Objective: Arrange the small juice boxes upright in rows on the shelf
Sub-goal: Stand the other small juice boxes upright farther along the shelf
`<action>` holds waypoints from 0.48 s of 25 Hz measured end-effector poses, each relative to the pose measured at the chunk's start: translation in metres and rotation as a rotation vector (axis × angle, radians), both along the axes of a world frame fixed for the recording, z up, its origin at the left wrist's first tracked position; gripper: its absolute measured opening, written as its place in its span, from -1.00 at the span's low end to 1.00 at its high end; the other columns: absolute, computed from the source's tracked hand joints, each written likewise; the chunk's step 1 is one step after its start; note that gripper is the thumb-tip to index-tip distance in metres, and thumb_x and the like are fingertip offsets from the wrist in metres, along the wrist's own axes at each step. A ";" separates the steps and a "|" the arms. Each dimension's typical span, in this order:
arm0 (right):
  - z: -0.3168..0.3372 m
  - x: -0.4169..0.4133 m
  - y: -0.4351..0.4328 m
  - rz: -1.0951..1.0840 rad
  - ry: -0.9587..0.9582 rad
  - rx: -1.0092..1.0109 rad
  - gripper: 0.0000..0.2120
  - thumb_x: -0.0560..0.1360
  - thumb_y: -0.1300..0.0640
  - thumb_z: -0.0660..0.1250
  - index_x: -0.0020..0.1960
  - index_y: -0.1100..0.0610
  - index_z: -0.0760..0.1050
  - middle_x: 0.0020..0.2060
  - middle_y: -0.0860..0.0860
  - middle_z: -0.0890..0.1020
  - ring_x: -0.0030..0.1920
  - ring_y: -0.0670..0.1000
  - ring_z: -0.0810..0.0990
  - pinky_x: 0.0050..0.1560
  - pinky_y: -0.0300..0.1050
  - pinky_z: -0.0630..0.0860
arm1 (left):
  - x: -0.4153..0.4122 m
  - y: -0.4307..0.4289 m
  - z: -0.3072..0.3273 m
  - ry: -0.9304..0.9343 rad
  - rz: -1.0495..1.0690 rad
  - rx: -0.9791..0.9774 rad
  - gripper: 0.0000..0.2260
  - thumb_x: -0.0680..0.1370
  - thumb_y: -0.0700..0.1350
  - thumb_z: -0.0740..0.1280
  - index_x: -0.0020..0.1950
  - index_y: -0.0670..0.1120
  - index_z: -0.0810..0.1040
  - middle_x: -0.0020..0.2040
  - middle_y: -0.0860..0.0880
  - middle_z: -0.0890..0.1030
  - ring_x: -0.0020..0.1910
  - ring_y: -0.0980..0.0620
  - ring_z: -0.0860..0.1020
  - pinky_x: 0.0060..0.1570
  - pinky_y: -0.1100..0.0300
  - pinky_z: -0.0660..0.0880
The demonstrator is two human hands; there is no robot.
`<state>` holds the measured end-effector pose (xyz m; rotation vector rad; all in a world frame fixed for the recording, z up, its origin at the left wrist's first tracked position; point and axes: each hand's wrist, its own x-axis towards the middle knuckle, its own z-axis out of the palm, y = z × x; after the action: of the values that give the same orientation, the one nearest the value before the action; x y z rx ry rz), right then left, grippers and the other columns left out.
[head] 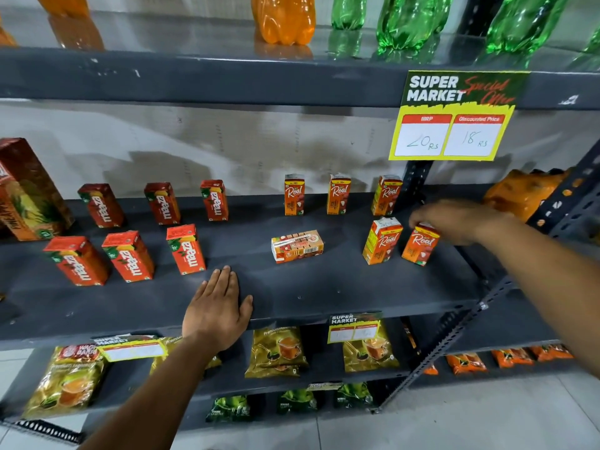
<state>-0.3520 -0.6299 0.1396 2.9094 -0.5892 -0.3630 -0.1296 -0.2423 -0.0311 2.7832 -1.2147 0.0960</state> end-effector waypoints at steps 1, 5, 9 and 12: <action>-0.005 -0.006 -0.003 0.046 -0.018 -0.029 -0.54 0.37 0.30 0.31 0.12 -0.18 0.42 0.21 -0.02 0.54 0.11 0.07 0.52 0.00 -0.04 0.50 | 0.000 0.000 0.000 -0.002 -0.001 0.000 -0.35 0.57 0.22 -0.17 0.53 -0.16 0.05 0.57 -0.10 0.05 0.54 -0.03 -0.02 0.46 0.08 -0.09; -0.021 -0.022 -0.013 0.057 0.010 -0.170 -0.20 0.36 0.48 0.25 0.42 -0.17 0.21 0.53 -0.07 0.14 0.42 0.11 0.31 0.16 -0.11 0.46 | 0.000 0.000 -0.001 -0.005 -0.004 -0.004 -0.35 0.57 0.22 -0.17 0.53 -0.16 0.05 0.57 -0.10 0.05 0.54 -0.03 -0.02 0.46 0.08 -0.09; -0.015 -0.027 0.011 0.013 -0.415 -0.069 -0.36 0.37 0.35 0.26 0.40 -0.03 0.33 0.43 0.00 0.34 0.35 0.16 0.41 0.16 -0.03 0.50 | -0.001 -0.001 0.001 0.009 -0.008 -0.012 -0.36 0.58 0.21 -0.14 0.53 -0.17 0.06 0.57 -0.12 0.06 0.54 -0.04 -0.02 0.47 0.07 -0.08; -0.024 -0.004 0.074 0.208 -0.697 0.069 -0.60 0.37 0.08 0.23 0.21 -0.03 0.49 0.18 0.05 0.56 0.16 0.11 0.55 0.18 -0.15 0.40 | -0.002 -0.001 0.001 0.011 -0.006 -0.027 -0.37 0.58 0.19 -0.11 0.53 -0.19 0.08 0.57 -0.13 0.07 0.54 -0.05 -0.01 0.47 0.07 -0.08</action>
<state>-0.3558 -0.5562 0.1153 3.0798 -0.3383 0.6935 -0.1311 -0.2436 -0.0298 2.7531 -1.2094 0.0954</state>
